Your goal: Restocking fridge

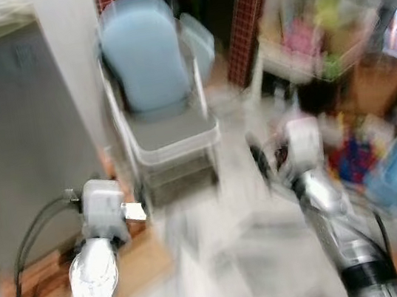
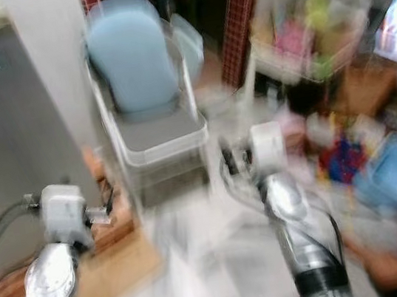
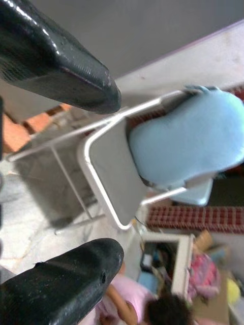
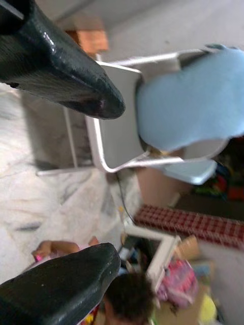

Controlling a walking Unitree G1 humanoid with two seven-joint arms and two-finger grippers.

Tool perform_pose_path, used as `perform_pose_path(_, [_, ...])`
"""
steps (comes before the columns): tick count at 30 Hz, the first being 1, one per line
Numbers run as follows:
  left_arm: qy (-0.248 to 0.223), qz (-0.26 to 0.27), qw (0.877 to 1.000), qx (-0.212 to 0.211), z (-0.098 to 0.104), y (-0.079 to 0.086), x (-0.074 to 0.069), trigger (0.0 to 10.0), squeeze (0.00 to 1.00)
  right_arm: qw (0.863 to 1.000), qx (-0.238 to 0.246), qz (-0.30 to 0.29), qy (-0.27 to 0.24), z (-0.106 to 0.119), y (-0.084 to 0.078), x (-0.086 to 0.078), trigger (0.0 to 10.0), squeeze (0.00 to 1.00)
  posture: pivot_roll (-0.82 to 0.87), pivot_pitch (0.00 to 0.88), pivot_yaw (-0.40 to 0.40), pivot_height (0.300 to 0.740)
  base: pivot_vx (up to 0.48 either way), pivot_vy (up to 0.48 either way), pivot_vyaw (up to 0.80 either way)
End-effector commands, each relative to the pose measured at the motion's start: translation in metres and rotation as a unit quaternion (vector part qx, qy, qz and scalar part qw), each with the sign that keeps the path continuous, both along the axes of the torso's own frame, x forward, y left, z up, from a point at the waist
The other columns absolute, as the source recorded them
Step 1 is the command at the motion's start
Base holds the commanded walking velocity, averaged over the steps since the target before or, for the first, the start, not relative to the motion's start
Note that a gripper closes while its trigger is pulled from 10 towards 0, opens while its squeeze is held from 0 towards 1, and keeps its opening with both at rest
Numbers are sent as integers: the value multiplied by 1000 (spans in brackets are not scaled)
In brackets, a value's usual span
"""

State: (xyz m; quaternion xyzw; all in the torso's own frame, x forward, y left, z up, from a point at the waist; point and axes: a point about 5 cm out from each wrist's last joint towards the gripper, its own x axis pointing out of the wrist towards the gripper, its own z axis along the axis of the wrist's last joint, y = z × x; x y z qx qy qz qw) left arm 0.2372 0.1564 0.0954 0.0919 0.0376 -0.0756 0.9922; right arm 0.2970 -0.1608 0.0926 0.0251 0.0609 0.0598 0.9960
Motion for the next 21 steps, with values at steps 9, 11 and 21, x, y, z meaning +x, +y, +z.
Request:
perform_pose_path(9, [-32, -42, 998, 22, 9, -6, 0, 10000, 0, 1000, 2, 2, -11, 5, 7, 4, 10000, 0, 65, 0, -69, 740, 0, 194, -800])
perform_pose_path(11, [-33, -39, 999, 20, 10, -7, 0, 10000, 0, 1000, 2, 1, -11, 6, 7, 4, 10000, 0, 65, 0, -69, 740, 0, 0, -800])
perform_pose_path(21, [-42, -59, 997, 18, 11, -10, -1, 10000, 0, 1000, 3, 0, -13, 6, 8, 5, 10000, 0, 66, 0, -71, 740, 0, 0, -800])
